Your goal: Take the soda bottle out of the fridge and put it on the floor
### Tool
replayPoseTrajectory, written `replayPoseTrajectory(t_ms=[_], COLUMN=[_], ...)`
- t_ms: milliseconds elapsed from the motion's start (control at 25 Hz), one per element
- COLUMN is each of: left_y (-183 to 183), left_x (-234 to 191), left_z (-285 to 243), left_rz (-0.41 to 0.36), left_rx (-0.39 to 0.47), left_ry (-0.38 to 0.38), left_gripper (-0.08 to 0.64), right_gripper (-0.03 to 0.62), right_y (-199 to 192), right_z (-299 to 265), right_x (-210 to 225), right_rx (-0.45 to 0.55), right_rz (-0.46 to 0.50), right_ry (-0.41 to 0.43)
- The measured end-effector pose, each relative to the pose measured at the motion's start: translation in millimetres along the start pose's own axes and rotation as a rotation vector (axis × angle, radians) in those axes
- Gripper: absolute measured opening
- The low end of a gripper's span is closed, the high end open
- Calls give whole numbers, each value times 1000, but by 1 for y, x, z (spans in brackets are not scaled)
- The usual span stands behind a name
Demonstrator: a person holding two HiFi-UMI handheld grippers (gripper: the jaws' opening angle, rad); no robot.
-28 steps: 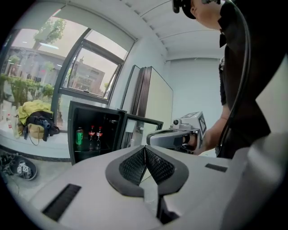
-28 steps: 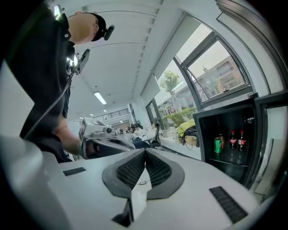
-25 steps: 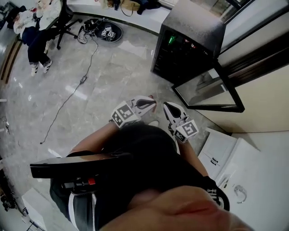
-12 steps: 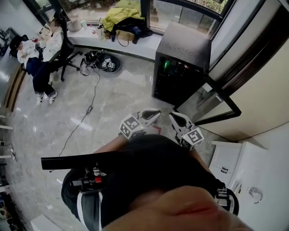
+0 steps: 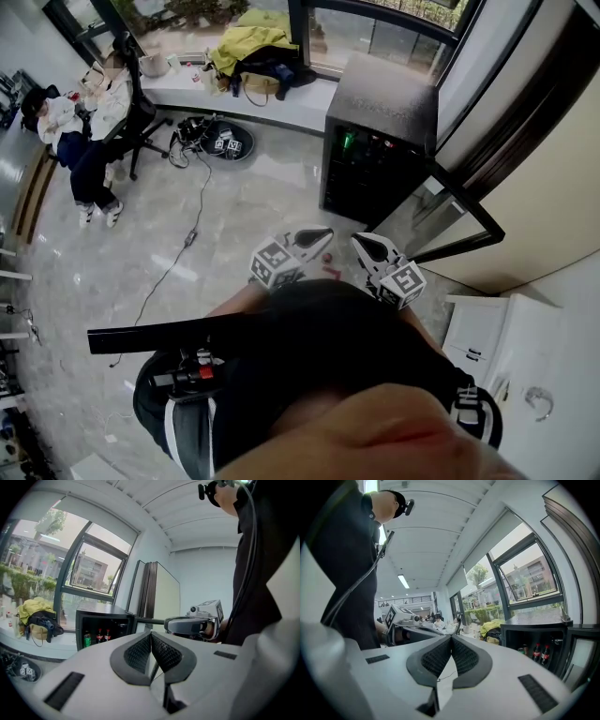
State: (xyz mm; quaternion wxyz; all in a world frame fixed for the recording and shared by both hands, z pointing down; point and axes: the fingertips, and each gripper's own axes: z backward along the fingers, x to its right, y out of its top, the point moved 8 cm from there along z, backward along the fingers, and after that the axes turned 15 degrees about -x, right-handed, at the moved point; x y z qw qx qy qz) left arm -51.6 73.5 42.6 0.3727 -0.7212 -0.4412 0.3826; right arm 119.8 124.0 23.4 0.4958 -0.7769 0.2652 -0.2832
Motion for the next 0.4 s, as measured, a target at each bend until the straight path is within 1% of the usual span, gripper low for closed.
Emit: replayPoseTrajectory(t_ms=[200,400], left_y=[0,3], left_x=[2,2], left_z=[0,-2], left_rz=[-13,-17], left_rx=[2,10], left_ry=[0,-3], left_gripper=[5,5], right_gripper=[14,14], right_y=[-4,-3], right_z=[-5,-5], right_x=[1,1], right_rx=[9,4], right_rz=[22,10], right_ry=[4,-3])
